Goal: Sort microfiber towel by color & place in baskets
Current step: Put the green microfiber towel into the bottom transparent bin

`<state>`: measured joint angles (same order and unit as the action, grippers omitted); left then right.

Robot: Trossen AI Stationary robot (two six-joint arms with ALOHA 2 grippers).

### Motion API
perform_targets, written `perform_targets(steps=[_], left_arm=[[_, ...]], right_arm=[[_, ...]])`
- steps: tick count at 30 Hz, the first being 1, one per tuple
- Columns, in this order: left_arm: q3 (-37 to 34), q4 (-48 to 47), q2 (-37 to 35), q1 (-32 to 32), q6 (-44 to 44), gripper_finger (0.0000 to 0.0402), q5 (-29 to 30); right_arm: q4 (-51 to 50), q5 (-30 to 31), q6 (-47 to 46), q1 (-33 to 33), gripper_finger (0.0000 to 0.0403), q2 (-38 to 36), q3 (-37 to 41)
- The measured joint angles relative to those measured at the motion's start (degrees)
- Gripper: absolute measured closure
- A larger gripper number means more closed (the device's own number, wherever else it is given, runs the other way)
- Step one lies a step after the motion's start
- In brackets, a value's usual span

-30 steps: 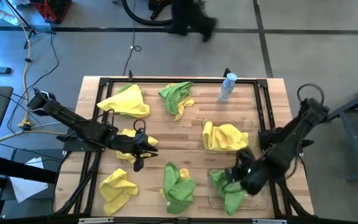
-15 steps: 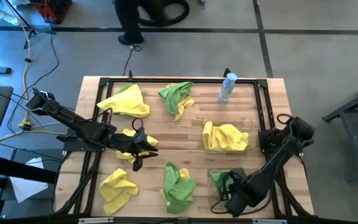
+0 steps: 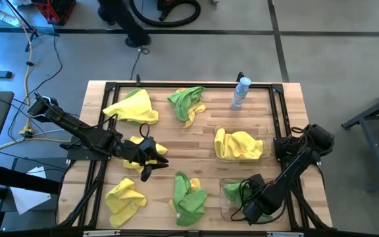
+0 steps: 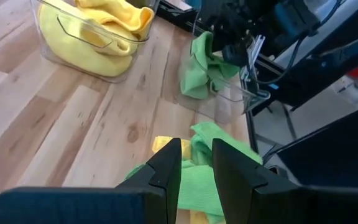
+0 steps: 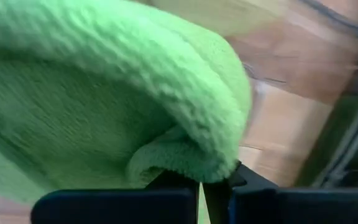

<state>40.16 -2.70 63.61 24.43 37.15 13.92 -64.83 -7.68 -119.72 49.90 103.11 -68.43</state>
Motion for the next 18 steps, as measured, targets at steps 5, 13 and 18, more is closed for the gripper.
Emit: perform_targets(steps=[5, 13, 18], left_arm=[[0.00, 0.07, 0.00, 0.00, 2.65, 0.0326, 0.13], [0.01, 0.33, 0.00, -0.01, 3.25, 0.0326, 0.16], [0.04, -0.87, 0.00, 0.00, -2.78, 0.0326, 0.19]], right_arm=[[-5.76, 2.55, 0.24, 1.96, 0.0396, -3.17, -4.49], [-8.19, 17.41, 0.46, 5.32, 0.0396, -7.88, -9.41], [-7.68, 18.24, 5.59, 5.43, 0.0396, -8.00, -9.94]])
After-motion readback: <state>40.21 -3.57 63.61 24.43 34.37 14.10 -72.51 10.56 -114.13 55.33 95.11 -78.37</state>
